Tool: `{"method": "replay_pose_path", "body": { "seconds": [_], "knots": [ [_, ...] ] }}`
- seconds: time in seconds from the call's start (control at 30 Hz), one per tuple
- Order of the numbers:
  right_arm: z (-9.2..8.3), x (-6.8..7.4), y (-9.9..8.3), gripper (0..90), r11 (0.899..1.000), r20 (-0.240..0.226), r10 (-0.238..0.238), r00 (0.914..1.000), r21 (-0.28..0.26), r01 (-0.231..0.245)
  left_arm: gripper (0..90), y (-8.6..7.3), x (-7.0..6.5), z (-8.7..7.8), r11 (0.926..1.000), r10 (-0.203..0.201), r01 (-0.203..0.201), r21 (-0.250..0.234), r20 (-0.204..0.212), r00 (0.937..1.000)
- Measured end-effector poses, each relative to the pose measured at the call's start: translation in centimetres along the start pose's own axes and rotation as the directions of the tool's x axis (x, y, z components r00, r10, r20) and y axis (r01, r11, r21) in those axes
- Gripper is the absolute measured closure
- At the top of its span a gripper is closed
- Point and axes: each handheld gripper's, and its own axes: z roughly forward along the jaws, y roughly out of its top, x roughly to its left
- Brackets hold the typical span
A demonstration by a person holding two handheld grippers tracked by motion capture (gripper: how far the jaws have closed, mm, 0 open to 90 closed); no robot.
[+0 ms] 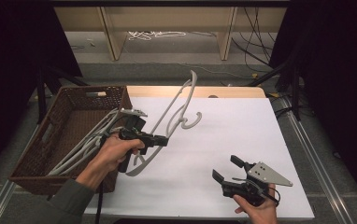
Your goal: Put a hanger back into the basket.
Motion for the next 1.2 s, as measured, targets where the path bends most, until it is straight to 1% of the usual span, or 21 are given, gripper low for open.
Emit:
{"method": "replay_pose_path", "body": {
  "seconds": [0.07, 0.1, 0.13, 0.2, 0.27, 0.37, 0.4, 0.5, 0.53, 0.57, 0.6, 0.67, 0.73, 0.83, 0.87, 0.93, 0.97, 1.0, 1.1, 1.17, 1.2],
  "knots": [
    [0.0, 0.0, 0.0, 16.7, 1.0, -0.001, -0.001, 1.0, -0.002, 0.001, 81.4, 0.3, -0.2, -0.4, 1.0, 0.005, -0.005, -0.007, 0.006, 1.0],
    [0.1, 0.0, 0.0, 16.7, 1.0, 0.001, -0.006, 1.0, -0.005, 0.006, 81.4, 0.8, -0.7, -1.1, 0.9998, 0.006, -0.005, -0.02, 0.027, 0.9996],
    [0.0, 0.0, 0.0, 16.7, 1.0, 0.0, -0.01, 1.0, 0.008, 0.01, 81.3, 0.8, -0.7, -1.1, 0.9998, 0.006, -0.005, -0.02, 0.027, 0.9996],
    [0.1, 0.0, 0.0, 16.7, 1.0, 0.002, -0.005, 1.0, -0.005, 0.005, 81.3, 1.7, -1.1, -2.4, 0.999, 0.017, -0.016, -0.041, 0.029, 0.9994],
    [0.1, 0.0, 0.0, 16.6, 1.0, 0.0, -0.005, 1.0, -0.005, 0.005, 81.4, 2.0, -1.2, -2.9, 0.9985, 0.02, -0.019, -0.051, 0.03, 0.9993],
    [0.1, -0.1, 0.0, 16.6, 1.0, 0.006, -0.014, 0.9999, -0.009, 0.014, 81.3, 2.6, -1.4, -4.5, 0.9969, 0.056, -0.057, -0.055, -0.005, 0.9984],
    [0.1, -0.1, 0.0, 16.7, 1.0, 0.007, -0.016, 0.9999, -0.007, 0.016, 81.3, 2.9, -1.4, -5.7, 0.9966, 0.054, -0.055, -0.062, -0.022, 0.9983],
    [0.0, -0.1, 0.0, 16.7, 1.0, 0.003, -0.014, 0.9999, 0.013, 0.014, 81.4, 3.1, -1.2, -6.9, 0.9959, 0.058, -0.061, -0.068, -0.045, 0.9973],
    [0.0, -0.1, 0.0, 16.6, 1.0, 0.005, -0.013, 0.9999, 0.012, 0.013, 81.4, 3.1, -0.9, -8.0, 0.9949, 0.063, -0.067, -0.075, -0.063, 0.996],
    [0.0, -0.1, 0.0, 16.6, 1.0, 0.005, -0.013, 0.9999, 0.012, 0.013, 81.4, 3.1, -0.9, -8.0, 0.9949, 0.063, -0.067, -0.075, -0.063, 0.996],
    [0.0, -0.1, 0.0, 16.6, 1.0, 0.007, -0.016, 0.9999, 0.027, 0.016, 81.4, 3.1, -0.5, -9.0, 0.9943, 0.058, -0.065, -0.085, -0.08, 0.9951],
    [0.0, -0.1, 0.0, 16.6, 1.0, 0.007, -0.015, 0.9999, 0.012, 0.015, 81.4, 3.0, -0.3, -9.5, 0.994, 0.057, -0.065, -0.088, -0.086, 0.9946],
    [-0.1, -0.1, 0.0, 16.6, 0.999, 0.01, -0.016, 0.9998, 0.036, 0.015, 81.4, 2.9, 0.1, -10.5, 0.9923, 0.057, -0.068, -0.103, -0.111, 0.9922],
    [0.0, -0.2, 0.0, 16.6, 1.0, 0.003, -0.018, 0.9998, 0.024, 0.018, 81.4, 2.5, 0.6, -12.2, 0.9926, 0.032, -0.044, -0.113, -0.104, 0.994],
    [0.0, -0.2, 0.0, 16.6, 1.0, 0.004, -0.018, 0.9998, 0.024, 0.018, 81.4, 2.4, 0.9, -12.6, 0.9905, 0.047, -0.063, -0.122, -0.127, 0.9908],
    [0.0, -0.1, 0.0, 16.6, 0.999, 0.017, -0.022, 0.9996, 0.036, 0.021, 81.4, 2.3, 1.2, -13.0, 0.9892, 0.054, -0.071, -0.128, -0.133, 0.9896],
    [-0.1, -0.1, 0.0, 16.6, 0.999, 0.013, -0.014, 0.9998, 0.041, 0.014, 81.4, 1.9, 1.8, -13.7, 0.9878, 0.058, -0.08, -0.133, -0.162, 0.9851],
    [-0.1, -0.1, 0.0, 16.6, 0.999, 0.013, -0.016, 0.9998, 0.039, 0.016, 81.4, 1.7, 2.1, -14.0, 0.9876, 0.064, -0.087, -0.131, -0.17, 0.9833],
    [0.1, -0.1, -0.1, 16.6, 1.0, 0.004, -0.01, 0.9999, 0.015, 0.01, 81.4, 1.2, 3.3, -14.8, 0.986, 0.047, -0.075, -0.149, -0.189, 0.9809],
    [0.0, 0.0, 0.0, 16.6, 0.999, 0.011, -0.013, 0.9999, 0.031, 0.013, 81.3, 1.0, 3.7, -15.1, 0.9865, 0.033, -0.063, -0.151, -0.193, 0.9806],
    [0.1, 0.0, 0.0, 16.6, 1.0, 0.007, -0.013, 0.9999, 0.026, 0.013, 81.4, 0.5, 4.5, -15.5, 0.9868, 0.024, -0.056, -0.152, -0.206, 0.9782]
  ]
}}
